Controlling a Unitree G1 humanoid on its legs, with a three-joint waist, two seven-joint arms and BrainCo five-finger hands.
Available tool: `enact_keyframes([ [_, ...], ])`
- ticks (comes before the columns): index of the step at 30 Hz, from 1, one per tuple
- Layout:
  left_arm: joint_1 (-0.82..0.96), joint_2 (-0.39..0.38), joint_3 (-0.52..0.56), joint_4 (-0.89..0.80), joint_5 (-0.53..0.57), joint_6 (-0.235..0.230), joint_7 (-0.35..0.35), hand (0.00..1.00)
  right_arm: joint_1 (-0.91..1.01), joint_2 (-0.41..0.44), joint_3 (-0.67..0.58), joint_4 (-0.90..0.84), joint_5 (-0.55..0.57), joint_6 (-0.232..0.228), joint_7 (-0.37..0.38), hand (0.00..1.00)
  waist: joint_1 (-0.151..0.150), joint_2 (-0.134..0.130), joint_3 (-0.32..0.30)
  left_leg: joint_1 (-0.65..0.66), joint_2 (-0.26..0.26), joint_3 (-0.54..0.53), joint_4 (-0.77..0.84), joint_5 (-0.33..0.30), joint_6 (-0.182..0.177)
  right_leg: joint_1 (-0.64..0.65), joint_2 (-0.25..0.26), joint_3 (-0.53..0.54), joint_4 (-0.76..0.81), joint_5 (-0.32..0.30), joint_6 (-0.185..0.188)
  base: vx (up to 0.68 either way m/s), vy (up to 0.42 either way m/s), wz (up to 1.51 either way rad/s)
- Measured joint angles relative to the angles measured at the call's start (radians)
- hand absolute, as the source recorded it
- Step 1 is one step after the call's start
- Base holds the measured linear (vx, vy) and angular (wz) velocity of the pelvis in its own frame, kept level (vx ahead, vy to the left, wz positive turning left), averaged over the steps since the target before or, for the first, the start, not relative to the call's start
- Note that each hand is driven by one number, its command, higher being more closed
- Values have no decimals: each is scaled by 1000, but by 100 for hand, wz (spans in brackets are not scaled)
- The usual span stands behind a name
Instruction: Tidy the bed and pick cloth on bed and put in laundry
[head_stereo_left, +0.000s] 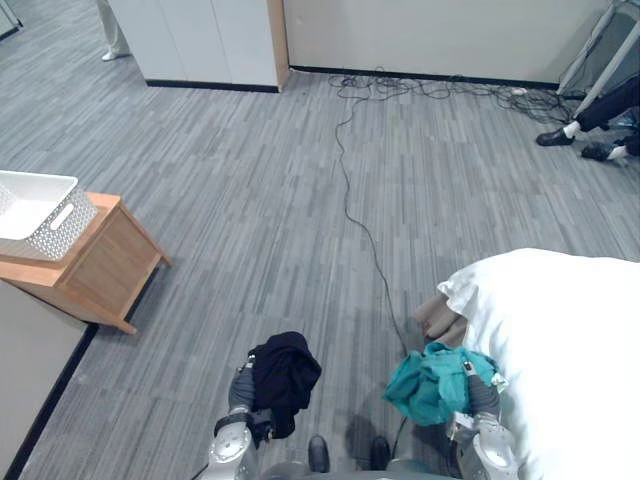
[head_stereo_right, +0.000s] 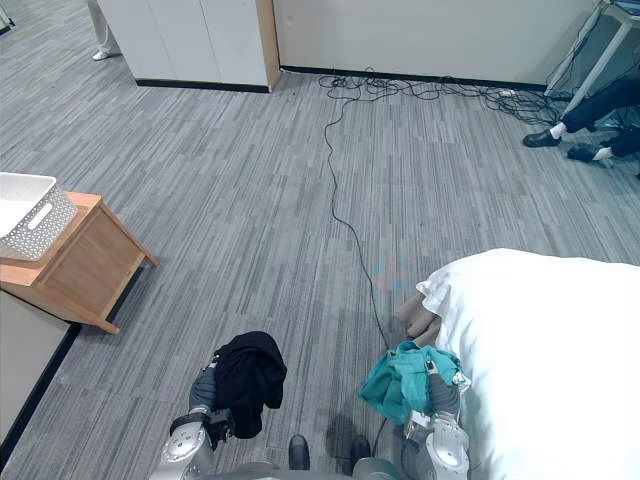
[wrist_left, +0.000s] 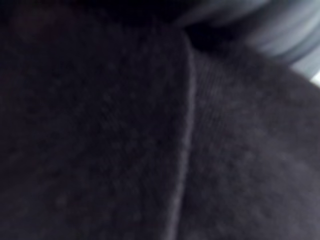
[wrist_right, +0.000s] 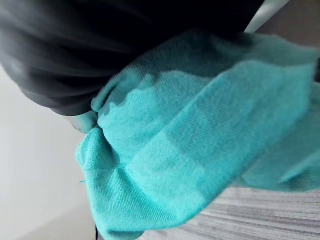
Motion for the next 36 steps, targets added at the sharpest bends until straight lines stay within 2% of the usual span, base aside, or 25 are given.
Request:
enact_keyframes([
  [7, -10, 0, 15, 46, 0, 0, 1, 100, -9, -4, -11, 60, -6, 8, 0, 100, -1, 4, 1, 31, 6, 29, -14, -6, -10, 17, 7, 24, -3, -1, -2, 0, -6, -13],
  [12, -64, 3, 56, 169, -2, 25, 9, 100, -9, -16, -41, 148, -48, 81, -2, 100, -6, 8, 0, 60, 10, 28, -27, -30, -31, 57, 7, -5, -6, -15, -12, 9, -29, 9],
  [13, -84, 2, 77, 196, -2, 34, 19, 100, -10, -23, -40, 148, -69, 95, -5, 100, -8, 5, 2, 33, 26, 81, 50, -101, -67, 70, -2, -35, -5, -31, -13, 55, -77, 35],
  [14, -90, -4, 97, 204, -2, 35, 24, 100, -17, -45, -34, 147, -90, 106, -4, 100, -6, 25, 14, 8, 60, 126, 150, -154, -98, 83, 6, -71, 25, -62, -18, 73, -102, 33],
  [15, -88, -8, 112, 204, -2, 35, 25, 100, -21, -63, -26, 147, -103, 111, -6, 100, -3, 24, 17, -2, 82, 151, 213, -184, -117, 100, 9, -93, 42, -82, -26, 106, -100, 30],
  [16, -93, -8, 121, 213, -3, 36, 29, 100, -25, -87, -19, 143, -119, 112, -9, 100, -1, 40, 31, -28, 110, 173, 336, -198, -120, 131, 3, -98, 34, -105, -39, 85, -21, 48],
  [17, -110, -5, 124, 227, -3, 41, 44, 100, -43, -119, -16, 142, -131, 120, -24, 100, -1, 45, 54, -115, 167, 233, 563, -184, -121, 170, -1, -122, 33, -125, -48, 76, 6, 54],
  [18, -108, -8, 134, 226, -4, 42, 47, 100, -63, -139, -17, 136, -136, 126, -29, 100, 4, 51, 56, -181, 214, 279, 697, -190, -126, 177, -9, -130, 28, -131, -48, 23, 12, 39],
  [19, -106, -8, 139, 226, -5, 42, 49, 100, -75, -150, -17, 127, -142, 127, -30, 100, 10, 57, 57, -204, 230, 297, 721, -196, -120, 182, -15, -133, 28, -138, -45, 65, 16, 8],
  [20, -106, -8, 151, 218, -6, 44, 52, 100, -102, -179, -17, 100, -150, 128, -36, 100, 21, 61, 60, -249, 249, 328, 713, -208, -112, 194, -33, -138, 16, -146, -39, 127, 45, 3],
  [22, -98, -9, 155, 184, -8, 44, 62, 100, -135, -192, -16, 71, -151, 128, -41, 100, 28, 58, 59, -292, 244, 369, 603, -200, -119, 191, -61, -143, 9, -156, -23, 242, 107, 10],
  [23, -90, -10, 155, 156, -7, 44, 61, 100, -163, -209, -17, 52, -152, 127, -41, 100, 27, 58, 60, -306, 228, 397, 453, -179, -139, 197, -83, -149, 4, -168, -7, 321, 170, 17],
  [25, -86, -11, 157, 136, -7, 44, 54, 100, -192, -217, -15, 52, -158, 128, -41, 100, 33, 56, 59, -311, 201, 406, 268, -108, -136, 208, -103, -156, -1, -191, 28, 429, 256, 14],
  [26, -78, -10, 165, 114, -6, 46, 41, 100, -203, -225, -13, 54, -161, 128, -40, 100, 46, 52, 59, -304, 194, 402, 208, -45, -88, 224, -112, -161, 1, -219, 62, 547, 323, 5],
  [27, -81, -10, 185, 105, -6, 48, 40, 100, -202, -210, -2, 58, -168, 129, -35, 100, 61, 19, 53, -305, 171, 401, 251, -9, -7, 250, -151, -171, 0, -231, 98, 488, 258, 1],
  [28, -77, -11, 196, 97, -6, 49, 42, 100, -200, -207, 10, 58, -174, 129, -31, 100, 66, -10, 50, -320, 162, 402, 296, -31, 27, 257, -170, -172, 14, -239, 115, 543, 235, 6],
  [29, -71, -13, 200, 89, -6, 49, 42, 100, -199, -202, 39, 57, -187, 128, -15, 100, 81, -43, 49, -341, 163, 406, 401, -98, 58, 223, -211, -171, 130, -261, 151, 570, 258, 12],
  [30, -72, -15, 194, 89, -6, 54, 38, 100, -203, -192, 41, 60, -200, 128, -3, 100, 80, -52, 53, -334, 163, 405, 456, -150, 62, 160, -243, -158, 322, -266, 161, 578, 296, 19],
  [31, -72, -15, 192, 89, -7, 60, 37, 100, -208, -185, 41, 62, -202, 128, 3, 100, 77, -57, 55, -317, 158, 402, 468, -170, 70, 110, -265, -144, 457, -246, 177, 555, 323, 28],
  [32, -73, -12, 184, 89, -8, 70, 38, 100, -214, -171, 45, 70, -212, 129, 5, 100, 73, -59, 58, -266, 147, 380, 471, -211, 70, 8, -290, -108, 729, -176, 193, 417, 232, 26],
  [33, -73, -10, 177, 89, -8, 71, 39, 100, -214, -171, 52, 76, -219, 129, 5, 100, 68, -58, 60, -237, 141, 363, 465, -221, 70, -24, -289, -101, 828, -184, 180, 513, 230, 36],
  [34, -67, -5, 159, 89, -8, 70, 42, 100, -214, -170, 72, 90, -229, 129, 5, 100, 65, -47, 68, -146, 135, 331, 417, -236, 57, -71, -272, -108, 970, -211, 134, 516, 167, 36],
  [35, -63, 3, 141, 85, -8, 69, 41, 100, -212, -170, 86, 94, -230, 129, 6, 100, 55, -38, 74, -81, 129, 304, 367, -235, 52, -95, -249, -128, 999, -228, 105, 620, 170, 62],
  [36, -58, 18, 106, 82, -8, 68, 41, 100, -203, -170, 98, 88, -236, 125, 6, 100, 37, -22, 77, 9, 119, 238, 278, -231, 28, -154, -213, -174, 961, -255, 71, 513, 108, 77],
])
